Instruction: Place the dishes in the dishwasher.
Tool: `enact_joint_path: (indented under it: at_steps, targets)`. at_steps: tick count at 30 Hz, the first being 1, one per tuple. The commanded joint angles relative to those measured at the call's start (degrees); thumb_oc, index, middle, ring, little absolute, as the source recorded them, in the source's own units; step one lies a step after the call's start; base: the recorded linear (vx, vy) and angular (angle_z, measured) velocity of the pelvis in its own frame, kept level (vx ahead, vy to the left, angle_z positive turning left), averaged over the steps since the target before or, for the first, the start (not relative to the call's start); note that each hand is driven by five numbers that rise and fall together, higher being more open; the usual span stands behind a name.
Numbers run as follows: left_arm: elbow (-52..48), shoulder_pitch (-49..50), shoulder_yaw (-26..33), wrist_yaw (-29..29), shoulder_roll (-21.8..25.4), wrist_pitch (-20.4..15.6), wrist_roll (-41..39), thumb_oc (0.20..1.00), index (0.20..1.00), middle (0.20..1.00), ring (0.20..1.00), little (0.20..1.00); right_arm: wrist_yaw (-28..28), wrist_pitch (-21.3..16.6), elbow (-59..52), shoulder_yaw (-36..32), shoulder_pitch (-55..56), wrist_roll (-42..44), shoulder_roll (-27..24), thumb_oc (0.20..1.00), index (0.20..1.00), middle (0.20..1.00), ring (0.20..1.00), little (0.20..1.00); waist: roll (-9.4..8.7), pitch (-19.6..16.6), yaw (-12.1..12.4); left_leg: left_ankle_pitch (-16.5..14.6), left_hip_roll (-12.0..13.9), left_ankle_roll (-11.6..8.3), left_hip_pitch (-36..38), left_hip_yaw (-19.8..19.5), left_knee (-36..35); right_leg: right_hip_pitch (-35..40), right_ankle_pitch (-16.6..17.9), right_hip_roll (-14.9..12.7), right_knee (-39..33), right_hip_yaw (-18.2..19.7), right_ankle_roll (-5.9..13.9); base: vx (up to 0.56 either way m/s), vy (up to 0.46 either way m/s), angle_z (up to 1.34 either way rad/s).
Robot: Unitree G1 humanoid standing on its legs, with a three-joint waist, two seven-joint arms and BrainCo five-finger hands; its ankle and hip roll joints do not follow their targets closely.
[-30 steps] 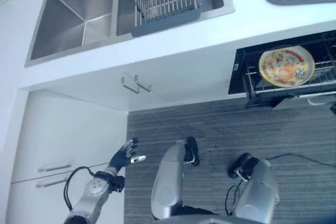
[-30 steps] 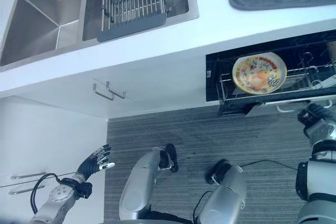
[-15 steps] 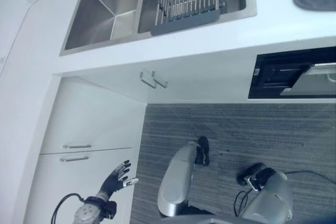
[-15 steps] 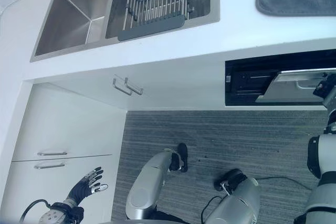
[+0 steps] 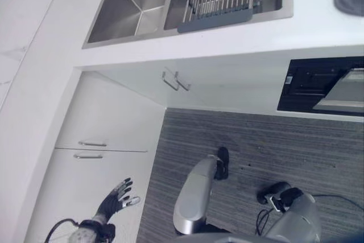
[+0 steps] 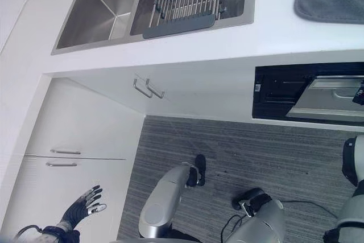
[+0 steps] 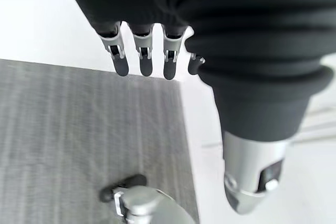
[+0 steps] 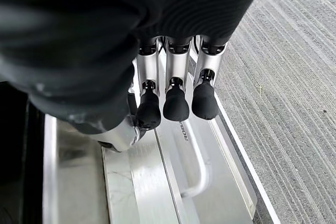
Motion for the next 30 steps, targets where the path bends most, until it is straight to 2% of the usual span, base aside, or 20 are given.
enact_joint_path:
  at_steps: [1, 4, 6, 8, 9, 11, 13, 14, 15, 16, 17, 18, 19, 20, 21, 22, 25, 27, 28, 30]
  targets:
    - [-2.1, 0.2, 1.1, -1.9, 3.2, -2.3, -1.9, 1.000, 1.000, 1.000, 1.000, 1.000, 1.3, -15.2, -15.8, -3.0, -2.9, -1.6, 0.0, 0.200, 0.200, 0.200, 0.200, 0.200, -2.08, -0.3, 3.8, 6.8, 4.7, -3.17, 2.6, 0.8, -7.6, 1.3, -1.1, -1.6, 2.0, 4.5, 4.75, -0.06, 0.013, -0.19]
    - [-10.8, 1.2, 0.9, -0.7, 4.2, -0.6, -4.5, 1.000, 1.000, 1.000, 1.000, 1.000, -0.7, -18.0, -28.1, -12.3, 14.4, 1.1, 1.7, 0.200, 0.200, 0.200, 0.200, 0.200, -4.10, 0.4, 1.4, 6.3, 5.7, -3.05, 4.3, 1.3, -8.2, 3.7, 1.3, 0.7, -2.3, 4.6, 5.38, -0.07, 0.014, -0.15]
    - [-14.8, 1.4, 1.9, 0.8, 4.1, 1.5, -6.3, 1.000, 1.000, 1.000, 1.000, 1.000, -1.3, -21.4, -37.3, -20.3, 29.4, 0.6, 6.6, 0.200, 0.200, 0.200, 0.200, 0.200, -5.50, 1.0, -0.9, 6.6, 6.2, -2.96, 5.6, 1.7, -9.1, 5.6, 2.7, 2.6, -5.6, 5.2, 5.96, -0.05, 0.032, -0.14]
    - [-14.4, 1.0, 2.1, 1.2, 3.8, 1.1, -7.0, 1.000, 1.000, 1.000, 1.000, 1.000, -0.1, -22.5, -43.1, -23.1, 39.0, -2.8, 10.7, 0.200, 0.200, 0.200, 0.200, 0.200, -6.83, 0.6, -2.4, 6.4, 6.3, -2.83, 7.2, 2.6, -10.5, 6.9, 4.3, 4.3, -8.7, 6.0, 6.42, -0.06, 0.049, -0.26]
    - [-14.4, 0.7, 2.0, 1.7, 3.3, 1.0, -7.1, 1.000, 1.000, 1.000, 1.000, 1.000, 0.1, -22.4, -45.6, -23.6, 42.6, -1.9, 11.6, 0.200, 0.200, 0.200, 0.200, 0.200, -7.36, 0.5, -3.0, 6.8, 6.3, -2.93, 7.8, 2.7, -11.0, 7.8, 4.8, 5.3, -10.3, 6.3, 6.44, -0.10, 0.044, -0.44]
    - [-13.9, -1.3, 1.9, 3.3, 2.4, 1.6, -7.2, 1.000, 1.000, 1.000, 1.000, 1.000, 1.7, -25.1, -47.6, -24.8, 50.0, 0.5, 16.8, 0.200, 0.200, 0.200, 0.200, 0.200, -9.13, -0.1, -5.1, 5.4, 6.3, -2.55, 10.1, 4.0, -12.7, 9.6, 6.5, 6.5, -13.2, 7.6, 6.71, -0.12, -0.001, -0.34]
    - [-12.6, -3.6, 1.1, 4.4, 1.9, 2.6, -8.7, 1.000, 1.000, 1.000, 1.000, 1.000, 3.5, -26.8, -48.8, -24.0, 55.0, 1.0, 21.6, 0.200, 0.200, 0.200, 0.200, 0.200, -10.84, -1.4, -7.1, 6.1, 7.1, -2.97, 12.3, 5.0, -14.6, 12.5, 7.1, 9.3, -17.3, 8.4, 6.58, -0.17, -0.110, -0.27]
    - [-11.6, -4.3, 1.1, 4.5, 1.0, 3.4, -9.6, 1.000, 1.000, 1.000, 1.000, 1.000, 5.5, -26.3, -49.6, -23.9, 57.1, 0.4, 23.3, 0.294, 0.294, 0.294, 0.294, 0.294, -11.62, -2.2, -8.1, 7.0, 8.0, -3.56, 13.6, 5.6, -15.5, 14.1, 7.3, 11.1, -19.8, 8.4, 6.14, -0.16, -0.132, -0.19]
    - [-11.2, -4.5, 1.0, 4.7, 0.7, 3.7, -9.5, 1.000, 1.000, 1.000, 1.000, 1.000, 6.7, -25.8, -49.7, -23.9, 57.8, 0.6, 23.6, 0.432, 0.432, 0.432, 0.432, 0.432, -11.88, -2.5, -8.4, 7.4, 8.4, -3.90, 14.2, 6.0, -16.0, 14.9, 7.5, 11.9, -21.3, 8.3, 5.83, -0.16, -0.143, -0.25]
    - [-9.5, -5.4, 0.7, 5.0, -0.7, 5.5, -10.1, 1.000, 1.000, 1.000, 1.000, 1.000, 9.4, -26.1, -48.1, -23.4, 58.6, -1.8, 24.7, 0.595, 0.595, 0.595, 0.595, 0.595, -12.62, -3.5, -8.9, 8.7, 9.6, -4.78, 15.3, 6.5, -16.8, 16.7, 7.9, 13.6, -24.5, 8.0, 5.10, -0.11, -0.117, -0.33]
    - [-8.8, -5.7, 0.6, 5.0, -1.1, 6.3, -10.6, 1.000, 1.000, 1.000, 1.000, 1.000, 9.7, -26.1, -47.7, -23.2, 58.8, -2.5, 24.9, 0.821, 0.821, 0.821, 0.821, 0.821, -12.81, -3.7, -9.1, 9.2, 9.9, -5.03, 15.6, 6.5, -17.0, 17.2, 8.0, 14.0, -25.3, 7.9, 4.90, -0.18, -0.169, -0.27]
    - [-4.6, -6.1, 0.5, 3.6, -3.7, 7.8, -12.6, 1.000, 1.000, 1.000, 1.000, 1.000, 11.7, -24.1, -45.5, -21.7, 59.2, -2.1, 25.7, 1.000, 1.000, 1.000, 1.000, 1.000, -13.57, -5.1, -9.6, 13.3, 12.0, -7.13, 16.5, 7.1, -20.0, 19.4, 9.8, 16.9, -31.7, 8.1, 4.55, -0.21, -0.142, -0.28]
    - [-1.5, -7.0, 0.1, 1.9, -5.1, 7.7, -14.1, 1.000, 1.000, 1.000, 1.000, 1.000, 11.9, -25.0, -43.3, -21.2, 59.6, -3.3, 26.1, 1.000, 1.000, 1.000, 1.000, 1.000, -13.70, -5.8, -10.1, 15.9, 12.8, -8.03, 16.2, 7.0, -20.2, 20.4, 10.3, 18.5, -34.4, 9.0, 4.28, -0.32, -0.156, -0.08]
    - [2.7, -8.9, -0.4, -0.2, -6.6, 7.6, -13.2, 1.000, 1.000, 1.000, 1.000, 1.000, 13.2, -25.7, -40.2, -20.3, 60.1, -5.3, 27.0, 1.000, 1.000, 1.000, 1.000, 1.000, -14.20, -6.5, -11.3, 14.5, 12.4, -7.53, 16.0, 9.2, -18.5, 21.1, 11.1, 18.7, -36.1, 8.8, 4.19, -0.30, -0.081, 0.06]
    - [4.6, -10.0, -0.1, -1.0, -7.1, 8.0, -12.0, 1.000, 1.000, 1.000, 1.000, 1.000, 12.8, -25.5, -38.9, -19.5, 60.2, -6.5, 27.8, 1.000, 1.000, 1.000, 1.000, 1.000, -14.78, -7.0, -12.0, 11.5, 11.3, -6.13, 17.0, 11.8, -17.3, 21.4, 11.9, 17.8, -36.8, 7.8, 4.27, -0.35, -0.055, 0.87]
    - [6.4, -12.7, 0.4, -3.9, -8.6, 11.3, -12.5, 1.000, 1.000, 1.000, 1.000, 1.000, 13.4, -23.6, -35.7, -17.8, 60.9, -7.4, 29.6, 1.000, 1.000, 1.000, 1.000, 1.000, -15.50, -8.7, -12.6, 8.8, 8.6, -5.01, 17.6, 15.1, -12.7, 23.0, 13.5, 17.6, -39.8, 6.5, 4.48, -0.23, -0.014, 1.31]
    - [9.3, -14.5, -1.0, -4.2, -10.5, 12.6, -9.7, 1.000, 1.000, 1.000, 1.000, 1.000, 14.9, -24.2, -28.8, -16.1, 61.4, -6.4, 33.1, 1.000, 1.000, 1.000, 1.000, 1.000, -15.26, -10.7, -12.1, 9.2, 7.1, -5.71, 16.7, 14.4, -12.2, 25.0, 14.1, 18.9, -41.8, 6.6, 4.56, -0.11, 0.180, 1.14]
    - [17.5, -16.9, -1.9, -3.7, -13.2, 12.4, -9.2, 1.000, 1.000, 1.000, 1.000, 1.000, 17.8, -26.2, -20.6, -14.1, 62.3, -9.2, 38.1, 1.000, 1.000, 1.000, 1.000, 1.000, -16.02, -13.8, -12.3, 5.2, 3.2, -2.16, 22.3, 16.2, -22.2, 26.3, 14.8, 17.7, -41.5, 6.0, 6.26, 0.05, 0.406, 0.09]
    - [19.5, -17.6, -1.9, -3.5, -13.6, 12.6, -8.8, 1.000, 1.000, 1.000, 1.000, 1.000, 18.3, -25.9, -19.1, -13.9, 62.7, -9.8, 39.0, 1.000, 1.000, 1.000, 1.000, 1.000, -15.94, -14.6, -12.6, 5.3, 2.5, -1.80, 23.8, 16.7, -24.8, 26.3, 14.2, 17.7, -40.4, 6.0, 6.58, 0.08, 0.313, -0.48]
    - [25.4, -19.4, -2.2, -2.1, -14.3, 12.9, -7.6, 1.000, 1.000, 1.000, 1.000, 1.000, 20.0, -25.9, -14.8, -15.2, 64.7, -9.5, 41.8, 1.000, 1.000, 1.000, 1.000, 1.000, -16.03, -16.7, -15.3, 5.6, 0.4, -0.33, 27.0, 15.8, -30.2, 25.7, 12.3, 19.1, -38.5, 11.5, 7.44, 0.10, 0.152, -0.34]
